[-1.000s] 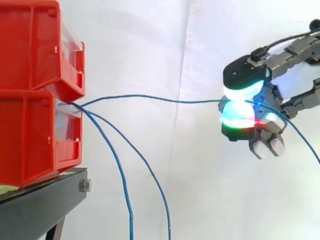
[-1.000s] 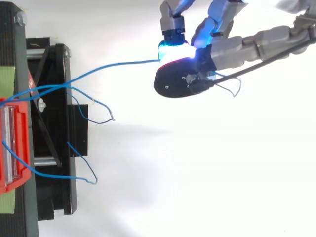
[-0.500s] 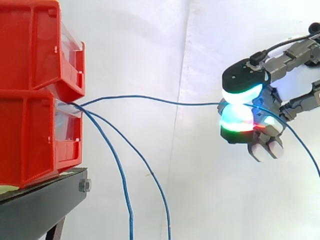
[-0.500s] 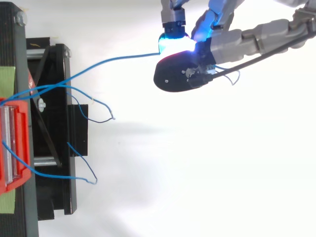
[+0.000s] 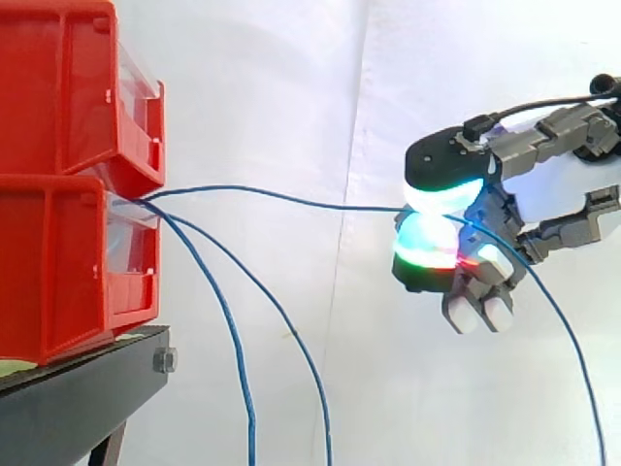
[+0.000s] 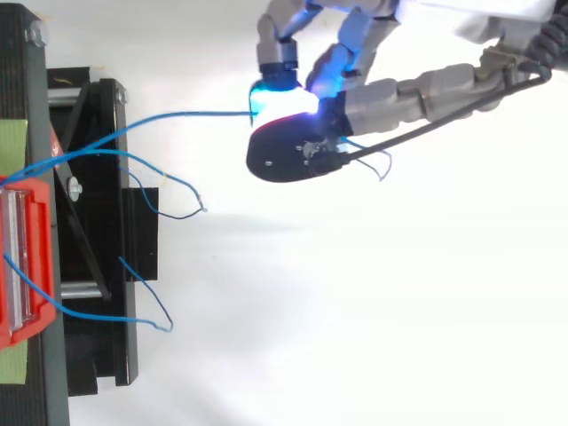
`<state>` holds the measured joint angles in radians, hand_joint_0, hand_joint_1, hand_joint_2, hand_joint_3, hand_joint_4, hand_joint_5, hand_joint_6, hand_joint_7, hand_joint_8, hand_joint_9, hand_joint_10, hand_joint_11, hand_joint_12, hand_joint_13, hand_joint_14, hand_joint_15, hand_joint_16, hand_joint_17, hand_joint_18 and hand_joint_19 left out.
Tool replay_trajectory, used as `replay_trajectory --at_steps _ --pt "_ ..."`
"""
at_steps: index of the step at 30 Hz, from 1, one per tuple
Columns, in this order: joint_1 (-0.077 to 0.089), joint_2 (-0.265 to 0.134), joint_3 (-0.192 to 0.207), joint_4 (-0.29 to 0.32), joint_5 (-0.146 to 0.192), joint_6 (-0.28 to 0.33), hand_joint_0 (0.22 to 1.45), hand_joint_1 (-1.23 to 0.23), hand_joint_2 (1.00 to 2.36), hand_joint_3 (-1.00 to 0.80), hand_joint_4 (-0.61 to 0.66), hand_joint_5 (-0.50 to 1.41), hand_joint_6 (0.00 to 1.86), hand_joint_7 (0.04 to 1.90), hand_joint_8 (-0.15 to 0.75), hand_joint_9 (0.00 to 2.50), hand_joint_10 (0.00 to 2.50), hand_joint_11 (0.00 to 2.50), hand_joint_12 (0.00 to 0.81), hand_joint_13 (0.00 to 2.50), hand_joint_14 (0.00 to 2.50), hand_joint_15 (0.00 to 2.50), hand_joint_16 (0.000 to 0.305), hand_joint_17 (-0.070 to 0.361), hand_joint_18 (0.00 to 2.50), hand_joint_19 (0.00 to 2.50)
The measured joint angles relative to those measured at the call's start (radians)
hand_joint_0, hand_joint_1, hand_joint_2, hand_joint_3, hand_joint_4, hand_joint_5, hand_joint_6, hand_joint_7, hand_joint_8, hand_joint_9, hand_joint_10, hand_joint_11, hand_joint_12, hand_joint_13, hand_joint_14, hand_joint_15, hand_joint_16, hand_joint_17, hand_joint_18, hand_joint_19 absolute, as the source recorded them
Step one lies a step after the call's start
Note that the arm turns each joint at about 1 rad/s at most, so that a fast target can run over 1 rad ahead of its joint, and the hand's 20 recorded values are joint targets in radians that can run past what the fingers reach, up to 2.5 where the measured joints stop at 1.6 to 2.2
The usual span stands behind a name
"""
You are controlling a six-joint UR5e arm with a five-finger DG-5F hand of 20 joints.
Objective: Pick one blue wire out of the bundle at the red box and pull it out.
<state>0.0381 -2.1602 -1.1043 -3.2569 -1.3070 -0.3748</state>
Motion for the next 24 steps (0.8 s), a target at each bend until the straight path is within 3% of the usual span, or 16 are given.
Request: replay_trajectory --at_steps 8,24 --pt "-0.001 0.0 -0.001 -0.004 -0.016 -0.002 0.61 -0.72 1.02 -0.04 0.21 -0.12 0.93 1.03 0.428 1.16 0.01 0.78 0.469 0.89 0.01 0.43 0.058 0.131 0.89 0.54" --pt "-0.002 -0.001 -0.002 -0.004 -0.014 -0.01 0.61 -0.72 1.02 -0.04 0.21 -0.12 0.93 1.04 0.428 1.15 0.01 0.78 0.466 0.89 0.01 0.43 0.058 0.13 0.89 0.54"
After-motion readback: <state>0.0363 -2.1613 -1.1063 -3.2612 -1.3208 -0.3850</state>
